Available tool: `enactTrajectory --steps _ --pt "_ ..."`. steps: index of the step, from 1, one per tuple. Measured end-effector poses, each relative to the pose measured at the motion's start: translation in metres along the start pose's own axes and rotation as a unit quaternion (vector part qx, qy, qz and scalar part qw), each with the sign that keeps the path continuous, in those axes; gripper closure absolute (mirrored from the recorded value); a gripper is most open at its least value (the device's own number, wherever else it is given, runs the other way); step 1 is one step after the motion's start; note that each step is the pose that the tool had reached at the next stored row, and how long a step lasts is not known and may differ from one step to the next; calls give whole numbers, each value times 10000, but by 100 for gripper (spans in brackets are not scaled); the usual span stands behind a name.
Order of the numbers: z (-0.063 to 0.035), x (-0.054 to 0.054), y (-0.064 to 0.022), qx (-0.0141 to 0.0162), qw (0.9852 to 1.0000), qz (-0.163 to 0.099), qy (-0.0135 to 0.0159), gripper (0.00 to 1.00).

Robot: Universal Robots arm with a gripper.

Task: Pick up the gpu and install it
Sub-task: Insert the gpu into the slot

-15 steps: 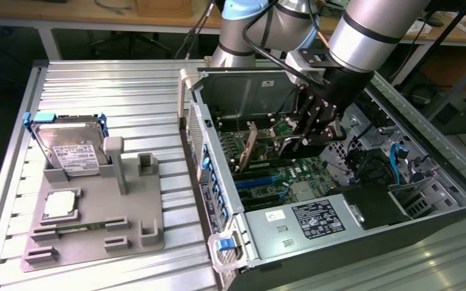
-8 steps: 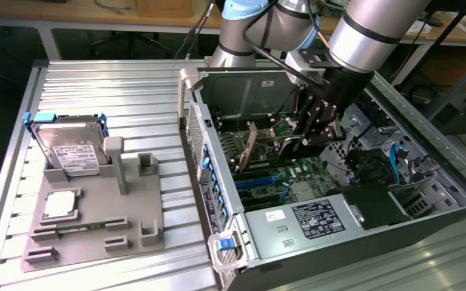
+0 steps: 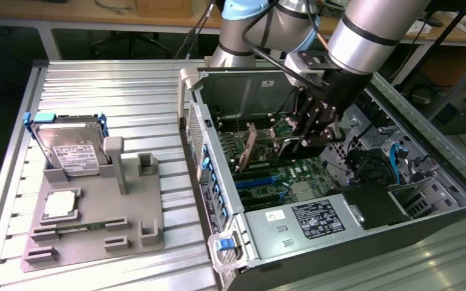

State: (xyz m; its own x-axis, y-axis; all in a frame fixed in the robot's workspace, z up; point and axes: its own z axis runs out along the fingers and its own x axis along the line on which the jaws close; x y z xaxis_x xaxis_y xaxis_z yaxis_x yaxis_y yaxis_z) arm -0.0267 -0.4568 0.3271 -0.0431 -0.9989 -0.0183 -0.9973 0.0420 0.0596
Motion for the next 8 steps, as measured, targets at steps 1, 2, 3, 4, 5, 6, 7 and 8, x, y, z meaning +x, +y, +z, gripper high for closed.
enactTrajectory --steps 1,2,3,4,5,6,7,8 --pt "12 2 -1 0 10000 0 1 73" --pt "24 4 -2 0 10000 0 0 73" --pt "39 5 -3 0 10000 -1 0 73" --pt "54 6 -4 0 10000 0 0 73" --pt "69 9 -5 0 10000 -1 0 73" --pt "83 12 -6 0 10000 -1 0 73" --pt "99 15 -6 0 10000 -2 0 73" --pt "113 18 -6 0 10000 -2 1 73"
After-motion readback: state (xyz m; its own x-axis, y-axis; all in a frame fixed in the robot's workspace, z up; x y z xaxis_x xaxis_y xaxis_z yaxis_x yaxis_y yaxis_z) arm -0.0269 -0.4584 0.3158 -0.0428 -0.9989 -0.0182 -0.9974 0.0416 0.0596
